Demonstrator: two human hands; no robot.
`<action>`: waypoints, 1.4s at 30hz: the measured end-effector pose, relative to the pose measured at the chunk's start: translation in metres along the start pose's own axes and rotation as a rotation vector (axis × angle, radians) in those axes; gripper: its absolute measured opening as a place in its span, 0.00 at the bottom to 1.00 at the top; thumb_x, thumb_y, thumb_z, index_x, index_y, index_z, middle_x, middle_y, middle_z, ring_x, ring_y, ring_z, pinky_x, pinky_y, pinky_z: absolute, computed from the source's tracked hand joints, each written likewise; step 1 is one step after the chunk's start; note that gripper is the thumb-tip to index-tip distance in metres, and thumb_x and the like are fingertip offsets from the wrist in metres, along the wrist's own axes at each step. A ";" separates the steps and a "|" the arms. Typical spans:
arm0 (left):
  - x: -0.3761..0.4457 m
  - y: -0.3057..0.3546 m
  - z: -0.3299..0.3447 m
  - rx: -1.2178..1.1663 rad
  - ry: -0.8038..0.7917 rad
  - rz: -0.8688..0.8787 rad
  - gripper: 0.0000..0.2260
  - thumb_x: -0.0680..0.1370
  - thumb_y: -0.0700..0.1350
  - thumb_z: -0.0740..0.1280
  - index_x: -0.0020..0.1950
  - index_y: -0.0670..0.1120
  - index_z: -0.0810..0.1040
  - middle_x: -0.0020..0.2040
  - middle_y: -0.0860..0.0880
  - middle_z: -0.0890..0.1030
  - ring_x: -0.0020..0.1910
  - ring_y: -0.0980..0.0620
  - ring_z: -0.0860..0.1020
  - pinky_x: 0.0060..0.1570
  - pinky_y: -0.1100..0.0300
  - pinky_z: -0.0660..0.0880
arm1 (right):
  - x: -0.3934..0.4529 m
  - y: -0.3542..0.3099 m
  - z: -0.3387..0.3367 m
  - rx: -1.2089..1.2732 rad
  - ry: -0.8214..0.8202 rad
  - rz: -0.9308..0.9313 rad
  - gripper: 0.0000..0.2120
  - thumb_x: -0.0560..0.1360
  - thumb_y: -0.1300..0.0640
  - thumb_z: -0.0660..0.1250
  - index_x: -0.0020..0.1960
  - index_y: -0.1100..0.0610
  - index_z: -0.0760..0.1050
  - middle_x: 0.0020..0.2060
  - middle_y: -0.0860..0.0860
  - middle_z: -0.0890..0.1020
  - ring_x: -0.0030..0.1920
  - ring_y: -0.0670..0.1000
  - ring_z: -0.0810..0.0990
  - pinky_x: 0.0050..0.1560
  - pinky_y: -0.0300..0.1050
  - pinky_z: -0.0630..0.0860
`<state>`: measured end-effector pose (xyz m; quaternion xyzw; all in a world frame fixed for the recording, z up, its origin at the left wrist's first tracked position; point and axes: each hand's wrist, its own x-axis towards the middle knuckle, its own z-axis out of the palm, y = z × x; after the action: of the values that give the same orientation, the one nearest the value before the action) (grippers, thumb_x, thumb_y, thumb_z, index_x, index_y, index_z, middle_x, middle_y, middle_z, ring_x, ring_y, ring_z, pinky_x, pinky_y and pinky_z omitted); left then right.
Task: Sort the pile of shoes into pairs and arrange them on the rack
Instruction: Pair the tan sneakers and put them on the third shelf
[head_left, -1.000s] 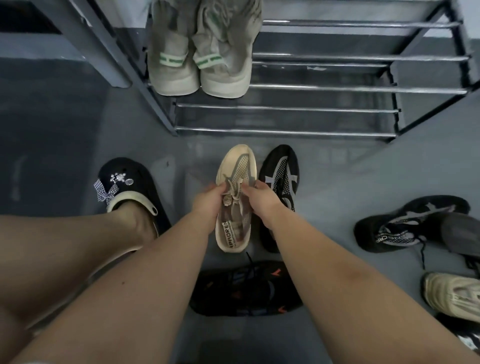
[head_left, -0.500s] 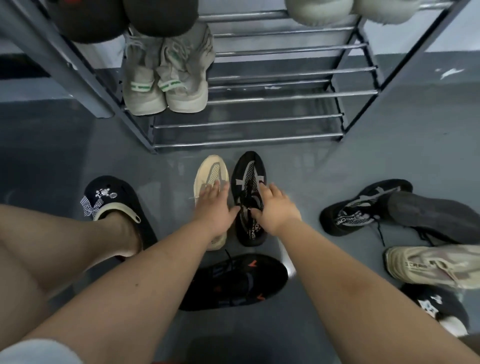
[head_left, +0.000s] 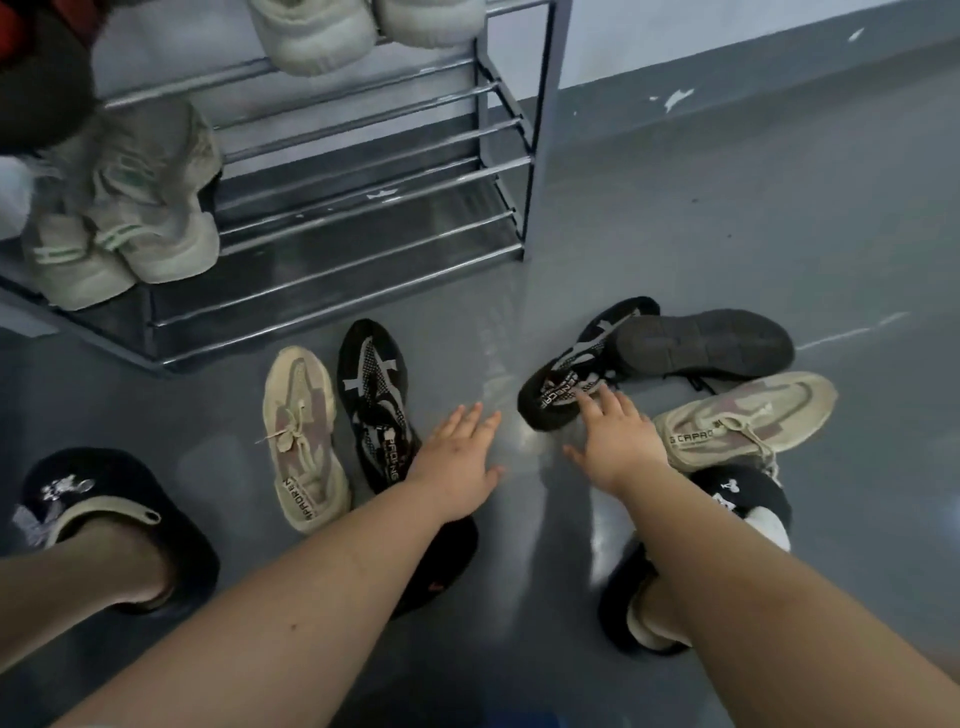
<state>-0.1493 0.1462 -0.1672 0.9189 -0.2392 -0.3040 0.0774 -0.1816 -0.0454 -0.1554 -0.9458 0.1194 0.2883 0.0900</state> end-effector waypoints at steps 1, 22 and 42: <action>0.005 0.007 0.000 0.015 -0.012 0.015 0.30 0.80 0.55 0.56 0.78 0.49 0.46 0.79 0.47 0.45 0.77 0.48 0.44 0.75 0.55 0.43 | -0.001 0.011 0.000 0.005 0.007 0.025 0.34 0.79 0.45 0.58 0.78 0.52 0.46 0.78 0.55 0.48 0.77 0.57 0.48 0.75 0.54 0.53; 0.114 0.149 0.003 -0.081 -0.274 0.195 0.27 0.81 0.54 0.57 0.77 0.54 0.51 0.78 0.49 0.52 0.77 0.49 0.52 0.74 0.54 0.51 | 0.000 0.169 0.026 0.570 0.095 0.715 0.35 0.77 0.40 0.58 0.76 0.57 0.54 0.73 0.58 0.62 0.73 0.60 0.61 0.71 0.56 0.60; 0.134 0.196 0.011 -1.082 -0.386 -0.311 0.15 0.81 0.41 0.60 0.65 0.34 0.70 0.55 0.39 0.76 0.52 0.44 0.76 0.55 0.49 0.76 | 0.030 0.172 0.022 1.317 0.305 0.968 0.26 0.75 0.43 0.65 0.61 0.63 0.73 0.56 0.58 0.80 0.55 0.59 0.79 0.50 0.47 0.74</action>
<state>-0.1384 -0.0901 -0.1895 0.7014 0.0775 -0.5521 0.4441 -0.2170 -0.2095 -0.2079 -0.5725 0.6681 0.0348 0.4740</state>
